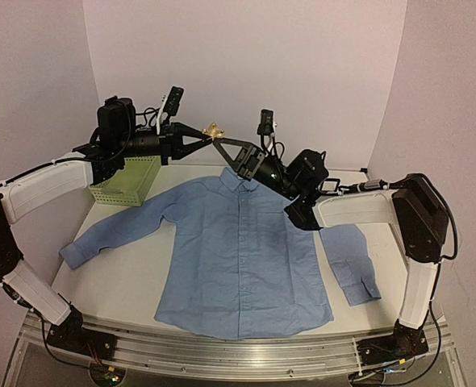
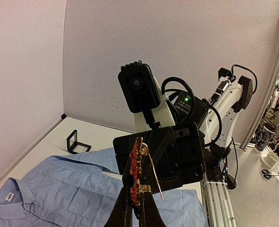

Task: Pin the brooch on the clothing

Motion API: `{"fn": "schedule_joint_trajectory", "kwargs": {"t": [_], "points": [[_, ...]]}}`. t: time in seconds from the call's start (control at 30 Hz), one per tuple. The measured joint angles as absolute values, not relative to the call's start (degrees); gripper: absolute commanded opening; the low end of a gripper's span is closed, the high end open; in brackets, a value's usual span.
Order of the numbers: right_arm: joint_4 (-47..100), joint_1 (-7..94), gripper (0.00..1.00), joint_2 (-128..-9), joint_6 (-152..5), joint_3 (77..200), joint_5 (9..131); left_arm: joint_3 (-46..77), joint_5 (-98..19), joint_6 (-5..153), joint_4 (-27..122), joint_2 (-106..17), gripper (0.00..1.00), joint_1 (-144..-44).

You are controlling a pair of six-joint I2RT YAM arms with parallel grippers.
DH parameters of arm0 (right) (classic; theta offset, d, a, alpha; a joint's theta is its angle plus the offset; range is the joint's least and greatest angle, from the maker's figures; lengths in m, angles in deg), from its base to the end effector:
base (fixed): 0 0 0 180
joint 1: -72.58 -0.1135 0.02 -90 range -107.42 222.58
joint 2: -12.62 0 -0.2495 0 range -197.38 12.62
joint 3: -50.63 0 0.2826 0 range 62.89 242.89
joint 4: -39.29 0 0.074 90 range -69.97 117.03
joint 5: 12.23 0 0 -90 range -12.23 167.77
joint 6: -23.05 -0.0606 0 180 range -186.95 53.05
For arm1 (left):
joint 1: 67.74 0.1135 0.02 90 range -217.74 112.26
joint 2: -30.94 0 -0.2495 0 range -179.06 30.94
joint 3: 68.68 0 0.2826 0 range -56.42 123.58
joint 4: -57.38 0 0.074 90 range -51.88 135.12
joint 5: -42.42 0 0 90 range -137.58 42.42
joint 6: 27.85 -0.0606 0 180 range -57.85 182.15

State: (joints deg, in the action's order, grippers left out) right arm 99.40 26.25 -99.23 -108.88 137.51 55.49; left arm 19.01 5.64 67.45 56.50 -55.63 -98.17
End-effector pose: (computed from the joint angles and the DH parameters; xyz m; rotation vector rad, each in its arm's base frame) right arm 0.3117 0.3597 0.3006 -0.4442 1.0477 1.5778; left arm 0.3185 -0.2434 0.3685 1.0783 1.3187 -1.1944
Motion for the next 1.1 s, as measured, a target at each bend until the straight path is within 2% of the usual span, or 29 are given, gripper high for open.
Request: {"fn": "schedule_joint_trajectory", "kwargs": {"t": [0.13, 0.23, 0.43, 0.6, 0.8, 0.97, 1.1], "points": [[99.1, 26.3, 0.34, -99.2, -109.2, 136.7, 57.0, 20.3, 2.0, 63.7, 52.8, -55.6, 0.00, -98.5], [98.6, 26.4, 0.48, -98.3, -109.0, 132.5, 59.4, 23.0, -7.7, 55.2, 46.2, -55.7, 0.00, -98.6], [87.5, 27.0, 0.56, -91.4, -105.8, 120.1, 66.7, 32.0, -38.6, 30.9, 29.7, -61.5, 0.00, -98.4], [73.1, 27.8, 0.61, -88.3, -101.8, 121.5, 71.1, 34.6, -52.7, 24.2, 11.9, -70.4, 0.00, -97.6], [52.2, 28.7, 0.78, -91.5, -98.0, 137.4, 76.2, 42.3, -52.6, 27.2, -2.9, -79.2, 0.00, -97.4], [36.7, 29.8, 0.80, -101.6, -95.0, 155.3, 83.3, 51.4, -45.1, 34.0, -7.5, -83.2, 0.00, -96.6], [27.9, 30.3, 0.79, -111.3, -92.6, 164.4, 89.6, 55.0, -37.5, 39.9, -8.9, -86.1, 0.00, -94.4]]}}
